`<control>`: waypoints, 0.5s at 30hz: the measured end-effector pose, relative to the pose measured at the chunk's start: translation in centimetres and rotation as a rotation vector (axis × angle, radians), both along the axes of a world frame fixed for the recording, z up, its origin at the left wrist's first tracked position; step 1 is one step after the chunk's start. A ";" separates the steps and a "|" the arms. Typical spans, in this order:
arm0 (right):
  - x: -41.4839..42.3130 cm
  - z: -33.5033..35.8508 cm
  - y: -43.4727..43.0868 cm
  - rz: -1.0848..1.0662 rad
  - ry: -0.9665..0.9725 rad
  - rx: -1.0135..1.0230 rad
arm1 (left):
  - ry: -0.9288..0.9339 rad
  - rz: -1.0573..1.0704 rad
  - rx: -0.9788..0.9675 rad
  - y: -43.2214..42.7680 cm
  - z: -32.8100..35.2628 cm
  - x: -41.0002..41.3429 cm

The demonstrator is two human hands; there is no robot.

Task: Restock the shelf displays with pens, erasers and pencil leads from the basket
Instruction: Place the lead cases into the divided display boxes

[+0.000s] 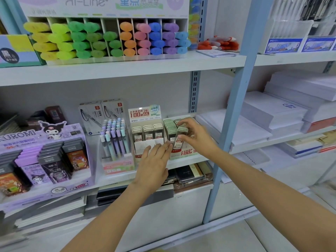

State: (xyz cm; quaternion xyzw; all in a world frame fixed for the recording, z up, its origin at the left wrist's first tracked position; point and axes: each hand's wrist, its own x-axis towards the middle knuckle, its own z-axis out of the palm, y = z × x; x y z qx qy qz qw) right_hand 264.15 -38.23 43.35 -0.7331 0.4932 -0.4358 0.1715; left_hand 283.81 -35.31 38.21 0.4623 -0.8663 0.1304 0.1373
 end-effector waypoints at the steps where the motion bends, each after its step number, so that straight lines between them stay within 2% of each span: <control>1: 0.1 -0.2 -0.1 -0.019 0.016 -0.028 | 0.004 -0.003 0.001 0.0 0.0 0.0; 5: 0.7 -1.5 0.1 -0.058 0.198 -0.257 | 0.018 -0.014 -0.006 0.1 -0.1 0.2; 9: 0.7 -3.4 0.6 -0.154 0.396 -0.330 | 0.015 -0.016 -0.003 0.0 -0.1 0.1; 12: 0.7 -4.6 1.1 -0.217 0.428 -0.286 | 0.013 0.029 -0.027 0.1 -0.3 0.5; 15: 1.0 -5.5 1.3 -0.168 0.429 -0.155 | -0.033 0.178 -0.046 0.5 -0.6 1.3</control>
